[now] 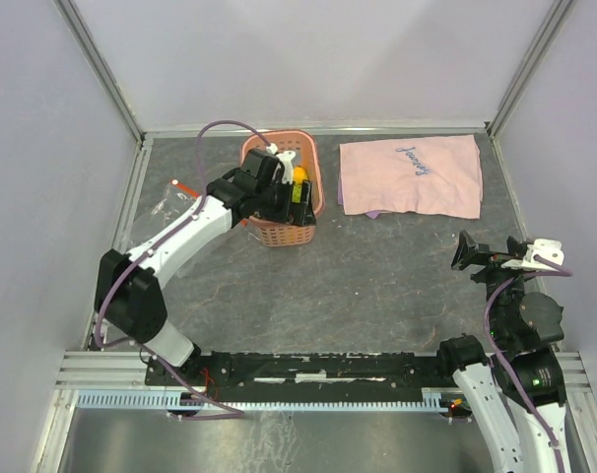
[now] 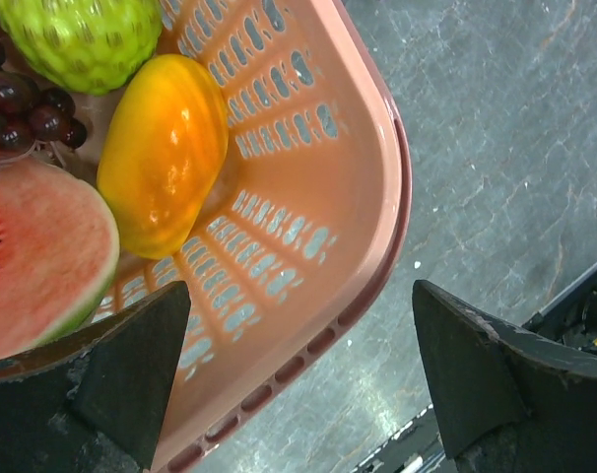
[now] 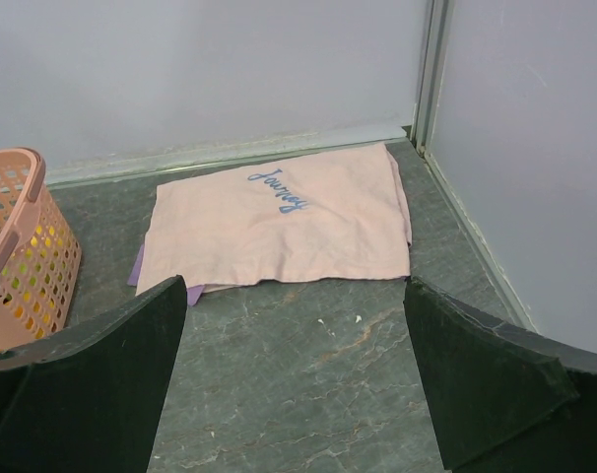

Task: Place the food in the zip-top bag and seal the zipper
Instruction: Move the bin to the center of the board, then pick up the zipper food storage bag at the center of the board.

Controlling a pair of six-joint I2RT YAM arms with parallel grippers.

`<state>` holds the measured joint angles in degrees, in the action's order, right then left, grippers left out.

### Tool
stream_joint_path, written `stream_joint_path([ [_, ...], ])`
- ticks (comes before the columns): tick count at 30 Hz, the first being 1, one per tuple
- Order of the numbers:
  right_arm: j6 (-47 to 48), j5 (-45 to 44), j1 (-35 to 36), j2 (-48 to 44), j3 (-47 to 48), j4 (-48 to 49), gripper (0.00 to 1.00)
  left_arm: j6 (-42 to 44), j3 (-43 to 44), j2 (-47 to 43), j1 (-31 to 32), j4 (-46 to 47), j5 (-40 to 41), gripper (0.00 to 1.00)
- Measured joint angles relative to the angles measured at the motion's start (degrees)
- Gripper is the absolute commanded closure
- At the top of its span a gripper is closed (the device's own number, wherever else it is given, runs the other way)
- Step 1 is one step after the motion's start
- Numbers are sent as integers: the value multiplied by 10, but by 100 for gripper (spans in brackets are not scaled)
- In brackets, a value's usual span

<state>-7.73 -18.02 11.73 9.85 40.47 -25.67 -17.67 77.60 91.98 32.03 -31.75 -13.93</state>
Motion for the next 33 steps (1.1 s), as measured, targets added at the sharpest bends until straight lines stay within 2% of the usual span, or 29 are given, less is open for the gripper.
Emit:
stream_joint_path([
  [9, -1, 0, 0, 0, 0, 0, 1, -1, -46, -69, 2, -14, 39, 0],
  [18, -1, 0, 0, -12, -2, 0, 1, -47, -46, -153, -8, -21, 169, 1],
  [26, -1, -3, 11, -32, -2, 0, 1, -139, -48, -172, -150, -41, 280, 1],
  [33, -1, -14, 28, -34, -7, 1, 1, -183, -39, -135, -168, -83, 403, 0],
])
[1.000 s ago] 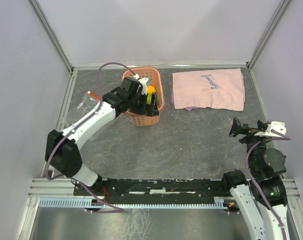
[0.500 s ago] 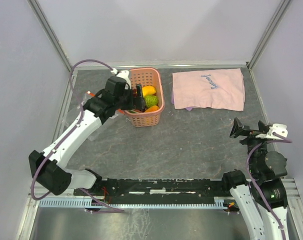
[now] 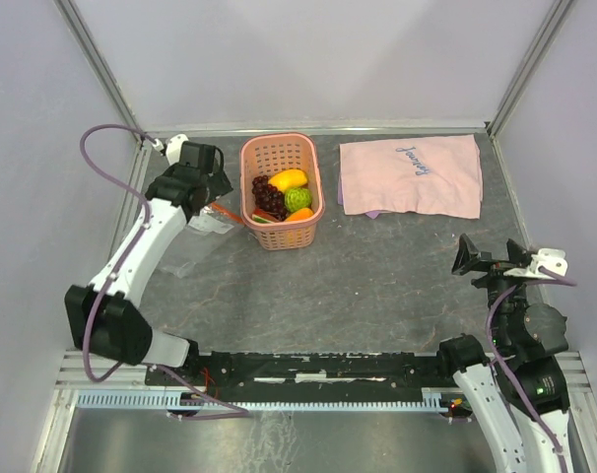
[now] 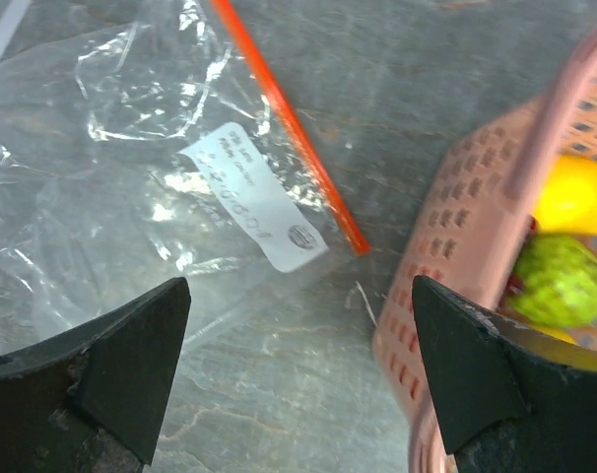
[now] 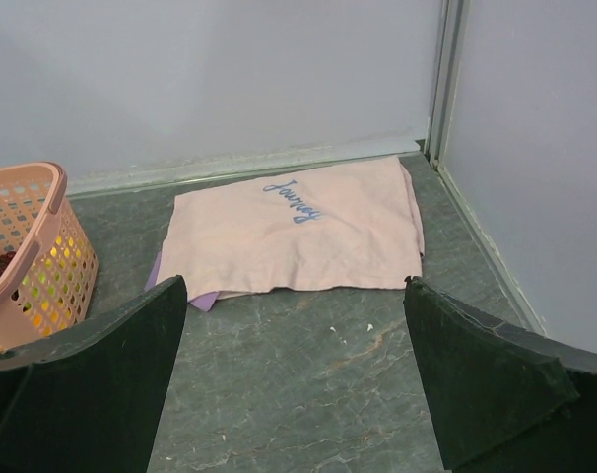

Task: Place the food in the zip-top bag and seal the zipper
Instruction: Pick up the zipper food storage bag at the center of the board.

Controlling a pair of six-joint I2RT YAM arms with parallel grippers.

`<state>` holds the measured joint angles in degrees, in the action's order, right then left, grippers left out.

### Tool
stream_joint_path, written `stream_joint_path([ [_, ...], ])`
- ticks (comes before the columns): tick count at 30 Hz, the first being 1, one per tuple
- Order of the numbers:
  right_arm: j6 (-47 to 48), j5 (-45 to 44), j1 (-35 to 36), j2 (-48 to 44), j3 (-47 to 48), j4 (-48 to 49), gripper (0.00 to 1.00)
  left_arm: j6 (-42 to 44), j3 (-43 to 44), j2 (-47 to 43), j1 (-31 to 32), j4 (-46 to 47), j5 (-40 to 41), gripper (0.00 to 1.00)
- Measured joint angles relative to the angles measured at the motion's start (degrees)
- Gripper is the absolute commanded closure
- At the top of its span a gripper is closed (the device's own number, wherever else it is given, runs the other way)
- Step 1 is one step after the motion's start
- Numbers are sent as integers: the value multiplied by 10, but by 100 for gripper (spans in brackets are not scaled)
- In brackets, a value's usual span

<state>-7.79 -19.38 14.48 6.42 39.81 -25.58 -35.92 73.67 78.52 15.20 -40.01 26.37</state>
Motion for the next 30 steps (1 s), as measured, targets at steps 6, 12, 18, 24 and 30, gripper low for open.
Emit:
stream_joint_path([
  [6, 1, -4, 12, 0, -2, 2, 1, -28, 58, 133, -40, -28, 49, 5],
  [12, 2, -9, 25, 0, -3, 3, 1, -62, 147, 277, -77, -61, 84, 8],
  [18, 4, -12, 31, -2, -3, 4, 1, -74, 239, 378, -94, -78, 106, 12],
  [24, 5, -12, 33, -2, -3, 4, 1, -73, 321, 470, -99, -92, 111, 19],
  [30, 6, -12, 33, -2, -3, 4, 1, -73, 368, 535, -105, -102, 110, 32],
])
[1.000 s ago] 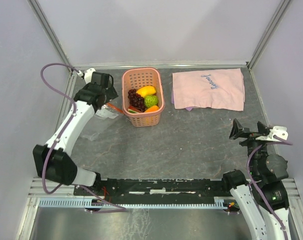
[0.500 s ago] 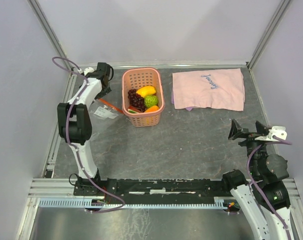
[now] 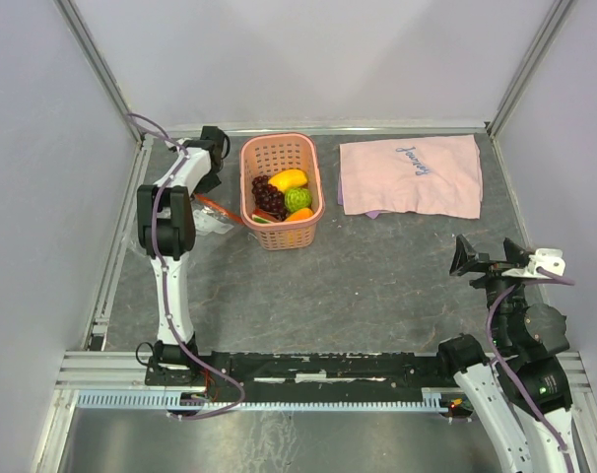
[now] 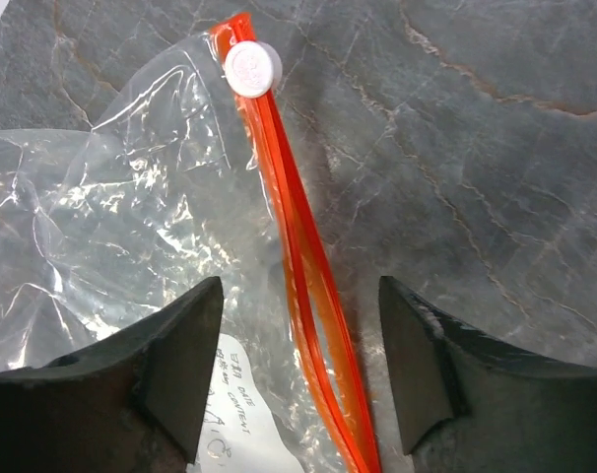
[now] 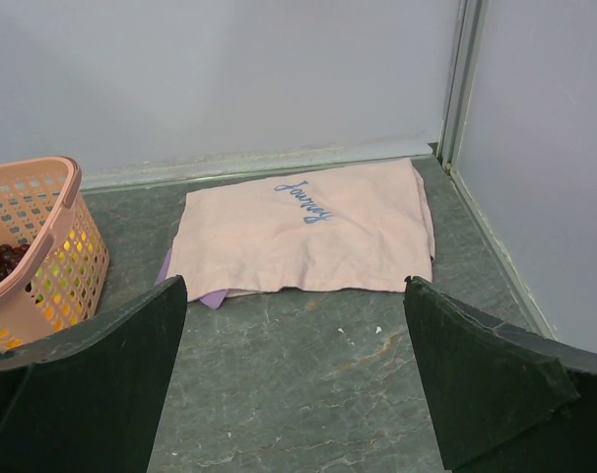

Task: Place the food in the zip-top bag and seal the zipper
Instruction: Pick up the zipper food storage bag at the center of the board.

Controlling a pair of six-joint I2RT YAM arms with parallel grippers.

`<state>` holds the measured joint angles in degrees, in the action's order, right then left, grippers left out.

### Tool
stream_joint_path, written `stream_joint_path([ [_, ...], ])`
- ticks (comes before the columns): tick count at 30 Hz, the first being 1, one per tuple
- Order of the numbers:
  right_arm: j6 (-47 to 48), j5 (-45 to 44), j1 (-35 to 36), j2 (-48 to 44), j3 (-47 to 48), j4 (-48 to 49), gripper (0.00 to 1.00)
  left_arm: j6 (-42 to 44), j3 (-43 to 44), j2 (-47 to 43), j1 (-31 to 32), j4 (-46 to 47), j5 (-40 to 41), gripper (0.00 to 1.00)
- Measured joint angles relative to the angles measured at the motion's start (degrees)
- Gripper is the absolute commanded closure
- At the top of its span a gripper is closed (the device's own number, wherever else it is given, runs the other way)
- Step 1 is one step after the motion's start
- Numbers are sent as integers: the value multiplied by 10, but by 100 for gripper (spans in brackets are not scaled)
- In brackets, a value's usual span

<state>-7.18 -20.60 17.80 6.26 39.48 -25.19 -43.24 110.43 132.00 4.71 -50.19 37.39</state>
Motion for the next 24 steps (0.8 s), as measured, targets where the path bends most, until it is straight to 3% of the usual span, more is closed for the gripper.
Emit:
stream_joint_path([
  [6, 0, 0, 1, 3, 0, 0, 1, 0, 3, 22, -9, -8, 0, 56],
  [14, 1, 0, 1, 5, 0, 0, 1, 1, -30, 10, -11, -2, 8, 97],
  [24, -3, 7, 1, 7, 1, -1, 1, 9, -125, -84, -11, -4, 26, 97],
])
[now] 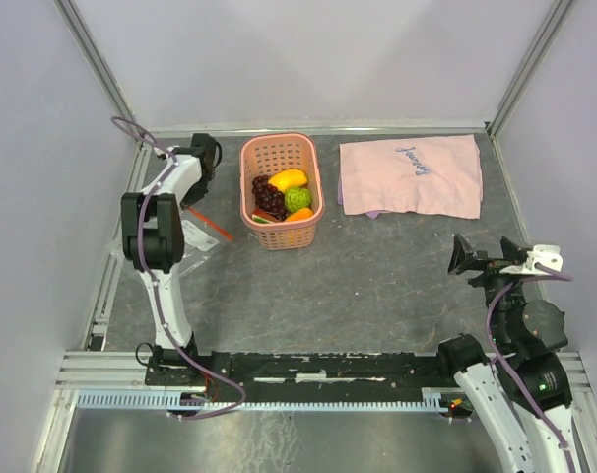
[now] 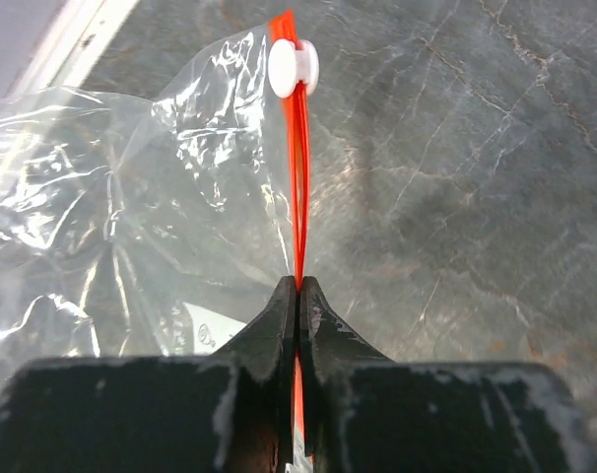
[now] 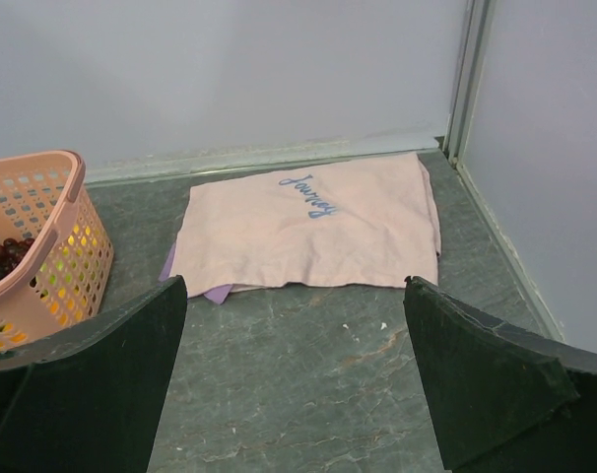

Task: Place the food in the zip-top bag and seal the zipper
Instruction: Pick up the zipper food storage bag at the center of the board.

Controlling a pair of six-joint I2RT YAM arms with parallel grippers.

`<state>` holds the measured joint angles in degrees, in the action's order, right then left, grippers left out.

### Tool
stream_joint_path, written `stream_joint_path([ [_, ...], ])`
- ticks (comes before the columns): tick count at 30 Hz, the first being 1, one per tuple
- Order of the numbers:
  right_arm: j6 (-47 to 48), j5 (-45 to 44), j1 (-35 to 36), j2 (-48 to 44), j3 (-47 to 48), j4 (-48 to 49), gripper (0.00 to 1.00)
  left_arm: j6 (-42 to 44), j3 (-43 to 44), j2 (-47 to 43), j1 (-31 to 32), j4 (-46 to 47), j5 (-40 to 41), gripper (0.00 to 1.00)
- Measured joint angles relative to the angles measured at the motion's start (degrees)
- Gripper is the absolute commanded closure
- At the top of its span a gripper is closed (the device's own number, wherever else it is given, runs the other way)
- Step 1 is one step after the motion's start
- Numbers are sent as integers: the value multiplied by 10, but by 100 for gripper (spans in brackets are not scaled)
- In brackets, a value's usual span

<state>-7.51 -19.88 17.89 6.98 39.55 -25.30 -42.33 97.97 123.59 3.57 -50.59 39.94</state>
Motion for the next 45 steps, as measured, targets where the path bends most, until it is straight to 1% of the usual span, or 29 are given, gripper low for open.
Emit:
stream_joint_path([
  [4, -17, 17, 0, 27, 15, -10, 1, 8, -31, -74, 0, 0, -1, 97],
  [9, -57, 40, 0, 110, 67, -43, 1, 25, -65, -181, 0, 1, -9, 97],
  [12, -80, 68, 0, 154, 89, -57, 1, 43, -86, -243, 0, 5, -19, 97],
  [15, -93, 121, 0, 185, 93, -62, 1, 67, -121, -316, 3, 21, -49, 97],
  [20, -95, 203, 0, 201, 92, -46, 1, 104, -186, -453, 23, 47, -123, 97],
  [22, -95, 230, 0, 215, 92, -40, 0, 117, -193, -494, 35, 52, -156, 97],
  [25, -97, 272, 0, 251, 92, -35, 3, 134, -194, -549, 65, 66, -209, 97],
  [29, -104, 318, 0, 290, 89, -18, 3, 144, -194, -595, 129, 78, -262, 97],
  [33, -108, 345, 0, 311, 87, -6, 3, 145, -191, -617, 200, 90, -311, 97],
  [39, -115, 373, 0, 338, 87, 20, 3, 146, -170, -623, 268, 113, -377, 97],
  [45, -126, 398, 0, 368, 87, 35, 2, 145, -144, -609, 331, 150, -427, 97],
])
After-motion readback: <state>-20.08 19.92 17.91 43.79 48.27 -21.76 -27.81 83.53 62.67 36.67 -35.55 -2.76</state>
